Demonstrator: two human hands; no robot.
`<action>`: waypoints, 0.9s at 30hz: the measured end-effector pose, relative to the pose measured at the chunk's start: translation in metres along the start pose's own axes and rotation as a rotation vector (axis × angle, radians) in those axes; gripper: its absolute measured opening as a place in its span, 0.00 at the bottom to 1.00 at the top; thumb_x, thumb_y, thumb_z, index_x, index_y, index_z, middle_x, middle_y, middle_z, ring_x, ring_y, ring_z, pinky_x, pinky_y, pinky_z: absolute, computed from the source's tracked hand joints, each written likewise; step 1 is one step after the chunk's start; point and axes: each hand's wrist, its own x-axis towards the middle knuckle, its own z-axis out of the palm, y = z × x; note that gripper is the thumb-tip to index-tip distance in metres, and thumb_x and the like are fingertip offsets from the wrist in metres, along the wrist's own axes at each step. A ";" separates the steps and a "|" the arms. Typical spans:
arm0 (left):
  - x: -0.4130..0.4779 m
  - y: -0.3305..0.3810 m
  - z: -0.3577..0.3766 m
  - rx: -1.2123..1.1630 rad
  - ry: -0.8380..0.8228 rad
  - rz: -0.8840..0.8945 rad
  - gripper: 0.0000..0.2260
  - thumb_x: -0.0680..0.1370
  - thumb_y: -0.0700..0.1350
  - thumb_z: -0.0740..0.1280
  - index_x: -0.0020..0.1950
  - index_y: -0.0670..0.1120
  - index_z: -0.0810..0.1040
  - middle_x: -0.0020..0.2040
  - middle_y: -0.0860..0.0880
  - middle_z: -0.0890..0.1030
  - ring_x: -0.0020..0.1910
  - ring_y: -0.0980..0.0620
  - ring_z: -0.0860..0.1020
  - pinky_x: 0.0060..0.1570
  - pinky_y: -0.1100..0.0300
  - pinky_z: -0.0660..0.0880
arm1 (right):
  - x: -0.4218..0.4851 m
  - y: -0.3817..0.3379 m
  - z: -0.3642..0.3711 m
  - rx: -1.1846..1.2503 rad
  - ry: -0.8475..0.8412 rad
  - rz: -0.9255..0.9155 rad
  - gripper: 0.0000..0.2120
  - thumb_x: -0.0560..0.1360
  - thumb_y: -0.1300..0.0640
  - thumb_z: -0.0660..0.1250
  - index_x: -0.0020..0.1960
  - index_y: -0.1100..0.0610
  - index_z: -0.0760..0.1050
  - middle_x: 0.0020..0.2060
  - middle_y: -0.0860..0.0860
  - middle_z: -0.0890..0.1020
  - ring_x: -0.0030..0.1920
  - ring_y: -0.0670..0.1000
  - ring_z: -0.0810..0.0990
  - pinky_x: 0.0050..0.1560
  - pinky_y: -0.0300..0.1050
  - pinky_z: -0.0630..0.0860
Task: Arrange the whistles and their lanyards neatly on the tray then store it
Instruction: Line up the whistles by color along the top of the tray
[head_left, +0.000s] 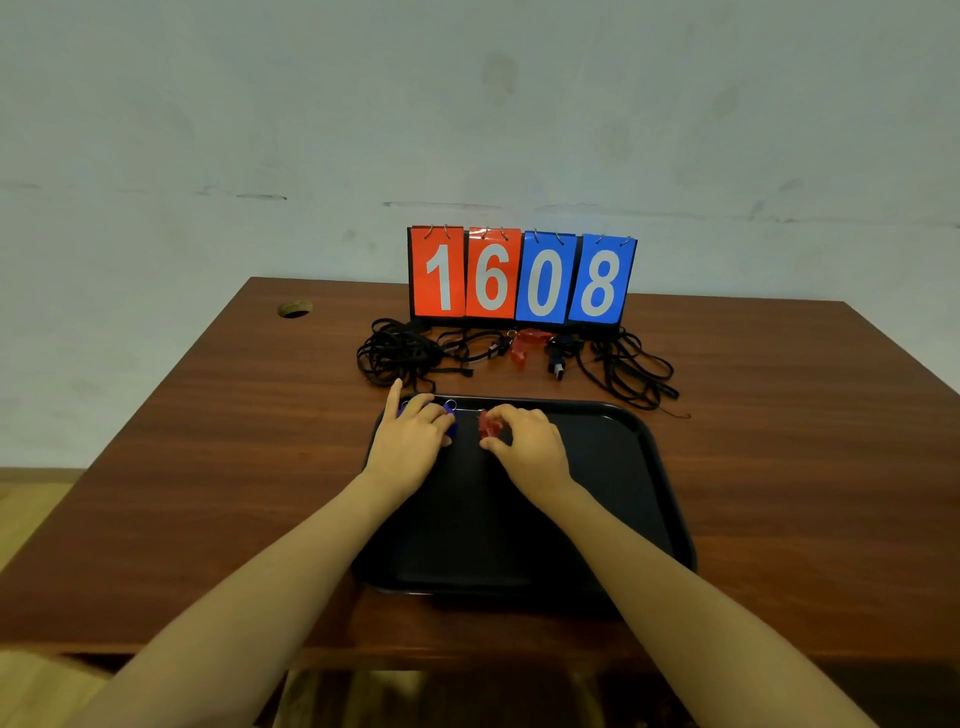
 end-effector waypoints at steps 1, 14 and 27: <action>0.001 -0.001 0.000 0.009 -0.009 -0.004 0.14 0.60 0.47 0.81 0.44 0.49 0.85 0.41 0.52 0.85 0.50 0.49 0.82 0.62 0.37 0.68 | 0.001 0.000 0.002 -0.013 -0.003 0.001 0.17 0.75 0.51 0.66 0.63 0.50 0.73 0.54 0.49 0.80 0.58 0.50 0.73 0.62 0.48 0.68; -0.001 0.000 0.006 -0.176 -0.047 -0.082 0.12 0.74 0.41 0.69 0.58 0.46 0.81 0.57 0.48 0.82 0.65 0.46 0.75 0.72 0.40 0.49 | 0.016 -0.012 0.015 -0.070 -0.003 -0.016 0.20 0.75 0.49 0.67 0.66 0.51 0.72 0.59 0.50 0.79 0.62 0.53 0.72 0.64 0.49 0.66; 0.000 0.005 -0.007 -0.135 -0.159 -0.067 0.19 0.79 0.41 0.62 0.70 0.45 0.69 0.67 0.45 0.74 0.72 0.46 0.65 0.73 0.41 0.45 | 0.018 -0.017 0.009 -0.194 -0.069 -0.019 0.23 0.75 0.47 0.66 0.67 0.52 0.70 0.62 0.52 0.74 0.64 0.55 0.70 0.64 0.51 0.66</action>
